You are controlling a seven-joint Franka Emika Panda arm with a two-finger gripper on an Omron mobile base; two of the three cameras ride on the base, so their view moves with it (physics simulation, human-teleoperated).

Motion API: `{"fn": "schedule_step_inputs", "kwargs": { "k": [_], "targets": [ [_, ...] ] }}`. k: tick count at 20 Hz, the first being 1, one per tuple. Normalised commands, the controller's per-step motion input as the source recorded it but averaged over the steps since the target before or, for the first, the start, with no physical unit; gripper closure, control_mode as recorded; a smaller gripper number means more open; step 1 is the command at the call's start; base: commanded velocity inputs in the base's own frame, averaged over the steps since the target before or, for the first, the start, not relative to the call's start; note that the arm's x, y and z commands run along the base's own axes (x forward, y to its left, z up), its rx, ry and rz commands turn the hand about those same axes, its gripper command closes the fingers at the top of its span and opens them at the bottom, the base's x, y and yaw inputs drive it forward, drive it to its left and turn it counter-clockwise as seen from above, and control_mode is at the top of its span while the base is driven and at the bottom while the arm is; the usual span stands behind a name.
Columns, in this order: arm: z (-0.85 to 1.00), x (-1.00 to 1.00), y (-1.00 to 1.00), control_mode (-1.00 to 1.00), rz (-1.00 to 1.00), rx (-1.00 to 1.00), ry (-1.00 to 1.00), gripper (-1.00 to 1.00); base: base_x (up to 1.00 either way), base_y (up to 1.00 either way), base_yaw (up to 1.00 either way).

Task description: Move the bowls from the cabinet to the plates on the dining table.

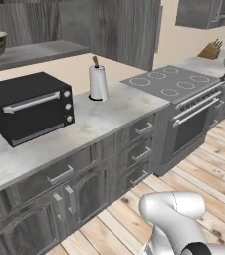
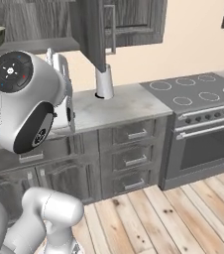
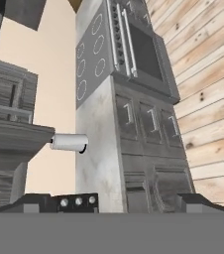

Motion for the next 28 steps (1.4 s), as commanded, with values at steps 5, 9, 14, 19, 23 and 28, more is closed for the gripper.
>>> {"fn": "schedule_step_inputs", "kwargs": {
  "k": [5, 9, 14, 19, 23, 28],
  "targets": [
    [0.0, 0.0, 0.0, 1.0, 0.0, 0.0, 0.0, -1.0, 0.0, 0.0, 0.25],
    [0.0, 0.0, 0.0, 1.0, 0.0, 0.0, 0.0, -1.0, 0.0, 0.0, 0.25],
    [0.0, 0.0, 0.0, 1.0, 0.0, 0.0, 0.0, -1.0, 0.0, 0.0, 0.25],
    [0.0, 0.0, 0.0, 1.0, 0.0, 0.0, 0.0, -1.0, 0.0, 0.0, 0.25],
    [0.0, 0.0, 0.0, 1.0, 0.0, 0.0, 0.0, -1.0, 0.0, 0.0, 0.25],
    [0.0, 0.0, 0.0, 1.0, 0.0, 0.0, 0.0, -1.0, 0.0, 0.0, 0.25]
  ]
}}
